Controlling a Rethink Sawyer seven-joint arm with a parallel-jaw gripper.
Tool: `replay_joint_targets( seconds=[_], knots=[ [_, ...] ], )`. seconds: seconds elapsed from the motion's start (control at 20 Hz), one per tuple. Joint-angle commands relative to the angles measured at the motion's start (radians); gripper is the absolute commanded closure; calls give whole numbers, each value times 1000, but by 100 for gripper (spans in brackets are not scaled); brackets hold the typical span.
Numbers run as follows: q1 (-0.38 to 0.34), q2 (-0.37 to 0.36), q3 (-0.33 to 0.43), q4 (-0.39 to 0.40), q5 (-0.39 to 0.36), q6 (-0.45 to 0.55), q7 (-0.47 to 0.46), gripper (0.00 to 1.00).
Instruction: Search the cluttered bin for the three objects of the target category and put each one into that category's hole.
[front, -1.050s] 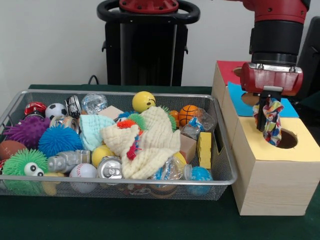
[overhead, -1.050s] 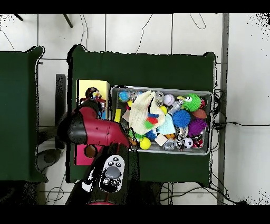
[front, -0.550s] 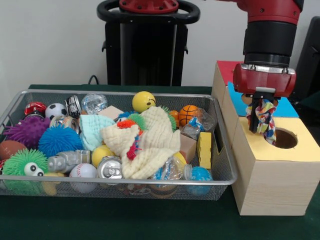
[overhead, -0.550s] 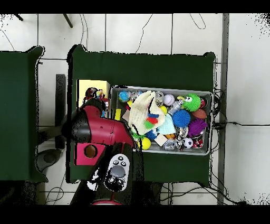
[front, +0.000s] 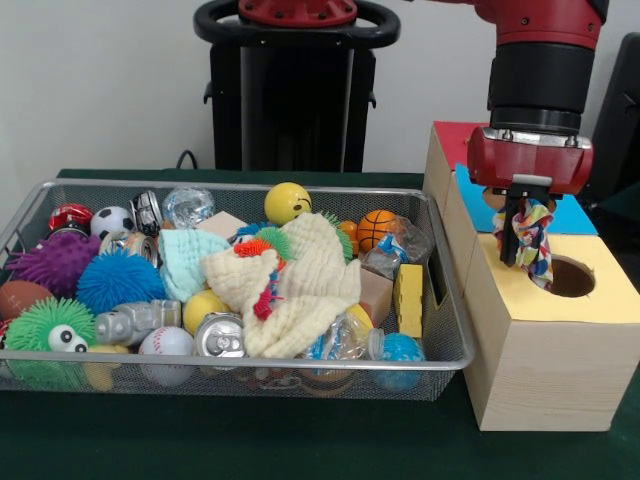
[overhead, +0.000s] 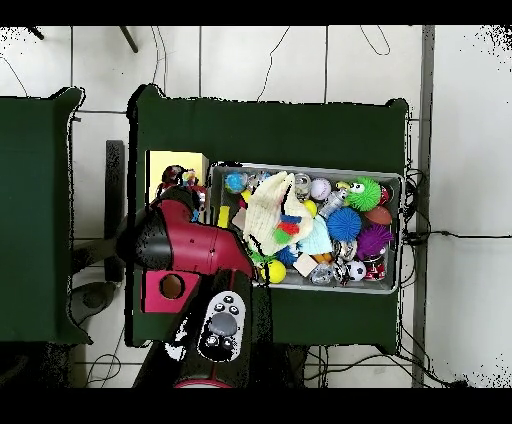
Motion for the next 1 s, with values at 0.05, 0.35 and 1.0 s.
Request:
replay_joint_targets(
  seconds=[0.05, 0.35, 1.0],
  knots=[
    [-18, 11, 87, 16, 60, 126, 227, 100],
    [-12, 9, 87, 19, 76, 132, 234, 100],
    [3, 6, 88, 26, 116, 144, 247, 100]
  ],
)
